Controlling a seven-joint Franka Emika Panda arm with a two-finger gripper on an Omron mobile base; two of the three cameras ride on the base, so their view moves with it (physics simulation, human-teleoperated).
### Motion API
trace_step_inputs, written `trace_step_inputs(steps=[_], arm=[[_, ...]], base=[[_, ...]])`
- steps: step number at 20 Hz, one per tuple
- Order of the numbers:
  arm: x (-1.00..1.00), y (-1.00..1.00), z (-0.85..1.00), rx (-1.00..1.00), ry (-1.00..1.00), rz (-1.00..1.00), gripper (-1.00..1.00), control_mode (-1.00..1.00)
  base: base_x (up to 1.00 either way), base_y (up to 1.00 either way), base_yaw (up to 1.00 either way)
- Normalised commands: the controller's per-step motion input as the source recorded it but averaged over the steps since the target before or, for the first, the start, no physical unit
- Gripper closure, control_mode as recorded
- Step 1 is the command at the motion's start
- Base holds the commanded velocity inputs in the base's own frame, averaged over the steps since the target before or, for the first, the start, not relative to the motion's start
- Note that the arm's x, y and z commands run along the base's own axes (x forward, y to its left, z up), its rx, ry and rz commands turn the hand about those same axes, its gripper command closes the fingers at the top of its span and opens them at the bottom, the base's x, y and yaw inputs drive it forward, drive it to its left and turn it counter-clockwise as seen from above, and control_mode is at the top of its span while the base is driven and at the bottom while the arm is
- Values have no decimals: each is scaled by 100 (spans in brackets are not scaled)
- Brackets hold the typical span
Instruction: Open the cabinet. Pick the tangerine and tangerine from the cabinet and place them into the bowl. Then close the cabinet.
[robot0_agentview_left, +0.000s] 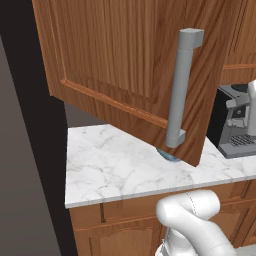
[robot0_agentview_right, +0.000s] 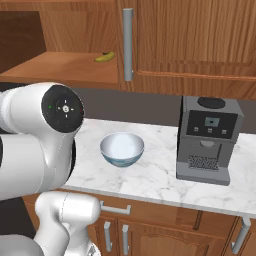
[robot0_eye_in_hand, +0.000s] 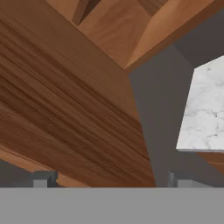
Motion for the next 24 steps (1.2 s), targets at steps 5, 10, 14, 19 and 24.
trace_step_inputs(steps=[5,10,14,19,24], arm=[[64,2,0,7,9,19,-100,-100],[42,25,-1,4,7,20,-100,-100],[-4,55,0,0,0,16,-100,-100],[-47,59,0,0,-3,14,-100,-100],[-43,36,0,0,-7,11,-100,-100]], base=[[0,0,0],[0,0,0],[0,0,0],[0,0,0],[0,0,0]])
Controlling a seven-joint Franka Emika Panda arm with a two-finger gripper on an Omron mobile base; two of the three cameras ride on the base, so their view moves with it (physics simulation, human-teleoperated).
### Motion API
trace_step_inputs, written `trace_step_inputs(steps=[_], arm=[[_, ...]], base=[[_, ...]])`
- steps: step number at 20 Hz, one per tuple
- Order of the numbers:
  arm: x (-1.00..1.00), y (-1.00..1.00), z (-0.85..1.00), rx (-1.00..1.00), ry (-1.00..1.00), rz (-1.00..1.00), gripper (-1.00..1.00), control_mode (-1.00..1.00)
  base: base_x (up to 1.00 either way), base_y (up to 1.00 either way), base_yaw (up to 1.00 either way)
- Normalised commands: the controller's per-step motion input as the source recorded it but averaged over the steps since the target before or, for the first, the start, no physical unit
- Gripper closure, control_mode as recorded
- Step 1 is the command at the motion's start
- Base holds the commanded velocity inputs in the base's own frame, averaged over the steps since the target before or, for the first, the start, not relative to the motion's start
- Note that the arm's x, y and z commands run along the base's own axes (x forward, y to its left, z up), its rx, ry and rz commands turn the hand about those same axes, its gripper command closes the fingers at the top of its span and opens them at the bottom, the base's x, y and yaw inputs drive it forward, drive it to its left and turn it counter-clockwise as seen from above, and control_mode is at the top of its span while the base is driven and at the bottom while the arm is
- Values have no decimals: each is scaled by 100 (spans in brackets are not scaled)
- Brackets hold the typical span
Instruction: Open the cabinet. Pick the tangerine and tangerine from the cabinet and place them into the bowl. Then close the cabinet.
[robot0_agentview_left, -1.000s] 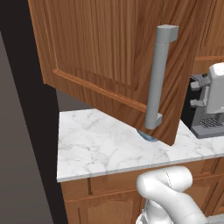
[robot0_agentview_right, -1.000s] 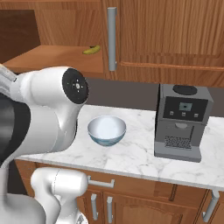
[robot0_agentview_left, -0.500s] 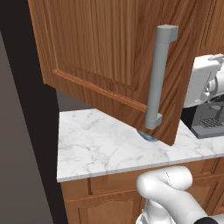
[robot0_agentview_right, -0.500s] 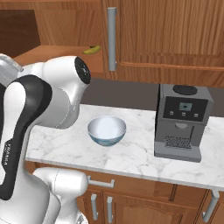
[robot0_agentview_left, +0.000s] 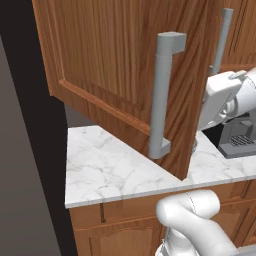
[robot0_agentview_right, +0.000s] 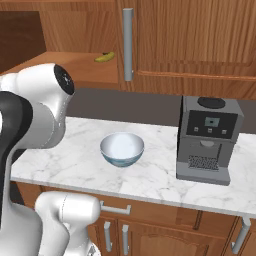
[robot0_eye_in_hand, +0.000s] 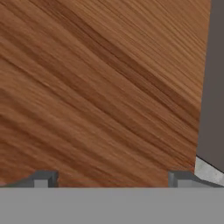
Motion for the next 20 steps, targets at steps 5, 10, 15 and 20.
trace_step_inputs(steps=[5,10,15,20], arm=[[-25,18,0,0,-3,4,-100,-100],[0,0,0,1,0,0,-100,-100],[0,-6,6,1,-2,0,-100,-100],[41,-63,22,6,-1,0,-100,-100]], base=[[0,0,0],[0,0,0],[0,0,0],[0,0,0]])
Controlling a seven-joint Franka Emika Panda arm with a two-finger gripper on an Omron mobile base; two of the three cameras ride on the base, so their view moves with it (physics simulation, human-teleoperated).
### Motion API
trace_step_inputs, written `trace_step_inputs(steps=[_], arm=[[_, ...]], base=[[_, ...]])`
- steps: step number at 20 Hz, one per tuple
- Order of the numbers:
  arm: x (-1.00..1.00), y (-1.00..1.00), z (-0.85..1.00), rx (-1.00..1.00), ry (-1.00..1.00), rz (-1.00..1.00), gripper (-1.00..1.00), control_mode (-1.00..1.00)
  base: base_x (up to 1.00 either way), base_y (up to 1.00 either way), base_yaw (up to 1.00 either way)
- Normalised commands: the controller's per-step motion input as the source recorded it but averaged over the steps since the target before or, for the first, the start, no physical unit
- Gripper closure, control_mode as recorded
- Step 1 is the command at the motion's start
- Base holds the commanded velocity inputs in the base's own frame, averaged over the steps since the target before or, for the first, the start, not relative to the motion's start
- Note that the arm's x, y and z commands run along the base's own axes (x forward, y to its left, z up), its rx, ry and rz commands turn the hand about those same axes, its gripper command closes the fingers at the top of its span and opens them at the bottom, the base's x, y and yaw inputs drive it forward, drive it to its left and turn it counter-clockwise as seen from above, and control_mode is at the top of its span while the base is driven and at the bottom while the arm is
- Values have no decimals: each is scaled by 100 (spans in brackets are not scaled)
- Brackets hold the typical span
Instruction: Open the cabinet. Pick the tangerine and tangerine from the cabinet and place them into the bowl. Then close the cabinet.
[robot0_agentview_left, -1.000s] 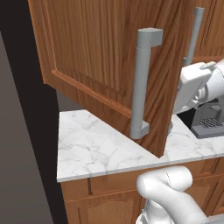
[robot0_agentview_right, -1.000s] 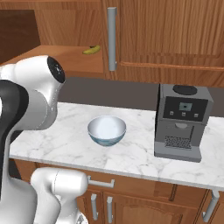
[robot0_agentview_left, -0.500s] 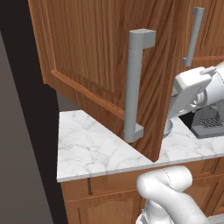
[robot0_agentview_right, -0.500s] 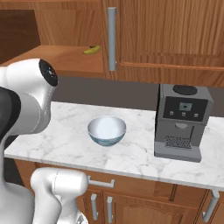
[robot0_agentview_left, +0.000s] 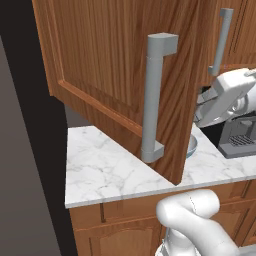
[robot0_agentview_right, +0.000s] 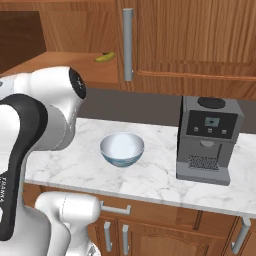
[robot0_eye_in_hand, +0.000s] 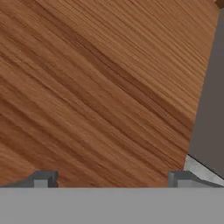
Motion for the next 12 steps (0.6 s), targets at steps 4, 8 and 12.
trace_step_inputs(steps=[4,8,12], arm=[[27,-82,11,1,-1,-3,-100,-100],[7,-76,12,0,-10,-7,-100,-100],[0,-68,11,-1,-22,-10,-100,-100]], base=[[0,0,0],[0,0,0],[0,0,0]])
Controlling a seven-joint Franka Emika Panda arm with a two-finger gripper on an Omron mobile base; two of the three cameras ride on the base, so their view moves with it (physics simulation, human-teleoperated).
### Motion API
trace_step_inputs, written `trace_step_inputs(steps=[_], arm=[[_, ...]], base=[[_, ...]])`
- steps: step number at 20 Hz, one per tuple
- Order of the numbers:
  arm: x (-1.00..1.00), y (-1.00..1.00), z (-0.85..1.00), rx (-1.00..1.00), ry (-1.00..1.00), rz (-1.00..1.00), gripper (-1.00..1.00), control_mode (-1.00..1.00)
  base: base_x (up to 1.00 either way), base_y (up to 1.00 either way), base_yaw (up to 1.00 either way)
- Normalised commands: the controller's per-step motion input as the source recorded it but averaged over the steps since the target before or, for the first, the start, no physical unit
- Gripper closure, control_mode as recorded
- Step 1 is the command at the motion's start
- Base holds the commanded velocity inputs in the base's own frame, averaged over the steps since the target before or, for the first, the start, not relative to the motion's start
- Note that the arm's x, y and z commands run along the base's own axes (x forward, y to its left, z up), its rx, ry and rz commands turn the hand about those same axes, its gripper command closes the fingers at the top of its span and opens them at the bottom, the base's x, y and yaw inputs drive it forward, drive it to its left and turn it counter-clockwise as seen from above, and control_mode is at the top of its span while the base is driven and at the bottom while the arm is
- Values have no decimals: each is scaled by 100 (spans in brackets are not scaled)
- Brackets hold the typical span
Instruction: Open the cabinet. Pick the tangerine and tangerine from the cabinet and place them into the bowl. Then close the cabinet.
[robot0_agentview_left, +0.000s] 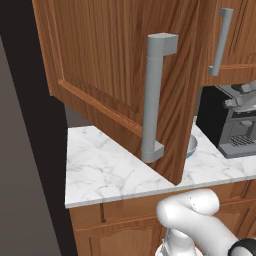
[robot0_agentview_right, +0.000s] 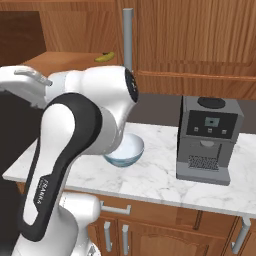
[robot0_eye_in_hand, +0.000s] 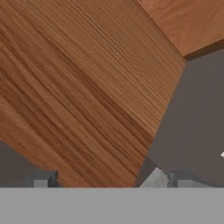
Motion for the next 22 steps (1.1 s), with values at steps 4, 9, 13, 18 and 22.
trace_step_inputs(steps=[4,9,13,18,22], arm=[[0,-56,1,-7,-27,-13,-100,-100],[0,-42,0,-12,-32,-14,-100,-100],[-1,-44,0,-12,-32,-12,-100,-100],[0,-36,5,-8,-30,-15,-100,-100],[0,-27,7,-1,-24,-16,-100,-100]], base=[[0,0,0],[0,0,0],[0,0,0],[0,0,0],[0,0,0]])
